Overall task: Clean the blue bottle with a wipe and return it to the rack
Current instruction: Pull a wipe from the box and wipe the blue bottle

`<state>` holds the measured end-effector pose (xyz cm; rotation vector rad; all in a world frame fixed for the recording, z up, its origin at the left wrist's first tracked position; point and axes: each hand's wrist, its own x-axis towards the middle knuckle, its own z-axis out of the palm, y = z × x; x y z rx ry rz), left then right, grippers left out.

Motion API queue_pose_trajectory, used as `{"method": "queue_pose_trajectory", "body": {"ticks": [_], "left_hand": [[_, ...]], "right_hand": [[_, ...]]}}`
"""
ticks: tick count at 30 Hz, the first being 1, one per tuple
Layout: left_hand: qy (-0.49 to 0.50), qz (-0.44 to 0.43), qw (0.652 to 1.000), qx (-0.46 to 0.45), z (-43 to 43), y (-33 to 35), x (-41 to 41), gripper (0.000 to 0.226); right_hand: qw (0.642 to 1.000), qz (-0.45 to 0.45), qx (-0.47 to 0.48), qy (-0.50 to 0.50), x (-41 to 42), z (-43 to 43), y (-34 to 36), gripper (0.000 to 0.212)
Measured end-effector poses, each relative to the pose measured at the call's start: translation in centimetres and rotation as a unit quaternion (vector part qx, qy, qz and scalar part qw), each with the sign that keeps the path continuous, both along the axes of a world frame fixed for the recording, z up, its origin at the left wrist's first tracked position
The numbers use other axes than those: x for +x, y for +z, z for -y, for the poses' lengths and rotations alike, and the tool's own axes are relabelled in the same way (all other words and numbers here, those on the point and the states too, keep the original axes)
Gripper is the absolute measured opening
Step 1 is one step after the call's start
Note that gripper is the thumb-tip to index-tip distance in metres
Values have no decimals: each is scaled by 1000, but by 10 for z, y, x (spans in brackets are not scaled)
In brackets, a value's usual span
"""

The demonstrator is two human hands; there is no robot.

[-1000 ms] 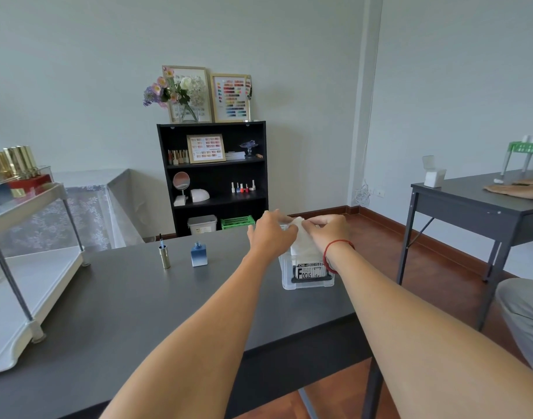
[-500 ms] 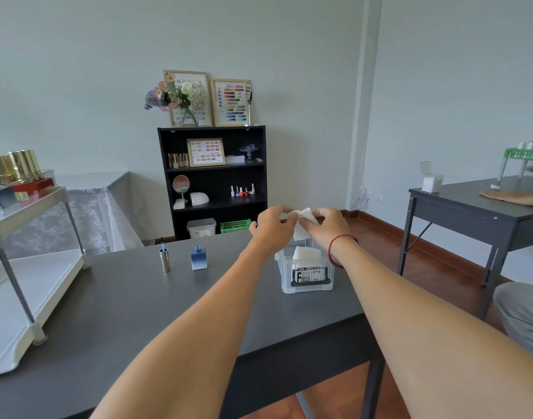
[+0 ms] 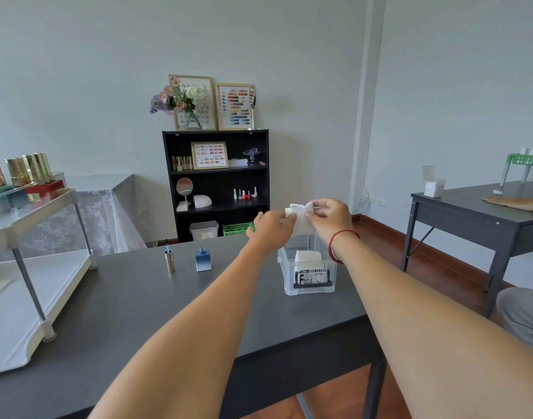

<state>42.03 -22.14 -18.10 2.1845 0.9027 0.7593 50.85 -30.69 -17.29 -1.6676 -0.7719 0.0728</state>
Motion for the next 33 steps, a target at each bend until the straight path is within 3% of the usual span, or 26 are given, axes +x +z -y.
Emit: {"method": "queue_pose_trajectory", "body": {"ticks": [8,14,17,21,26,33], "left_hand": [[12,21,1000,-16,-2,-1,0,27],[-11,47,994,-103,0,-9,4,51],[-1,51,992,-118,0,-10,5,45],[-10,39,993,-108,-1,-11,6,49],[25,17,997,-69,-4,-18,9,58],[31,-108,994,7,3,-22,10,33]], "right_hand": [[998,45,-31,-25,-1,5,6,6],[997,54,-62,-11,6,5,-4,20],[995,62,-78,-15,5,6,-8,13],[993,62,-92,-25,7,6,-10,5],[989,86,-116,-35,9,6,-11,17],[998,29,-22,-47,8,11,3,26]]}}
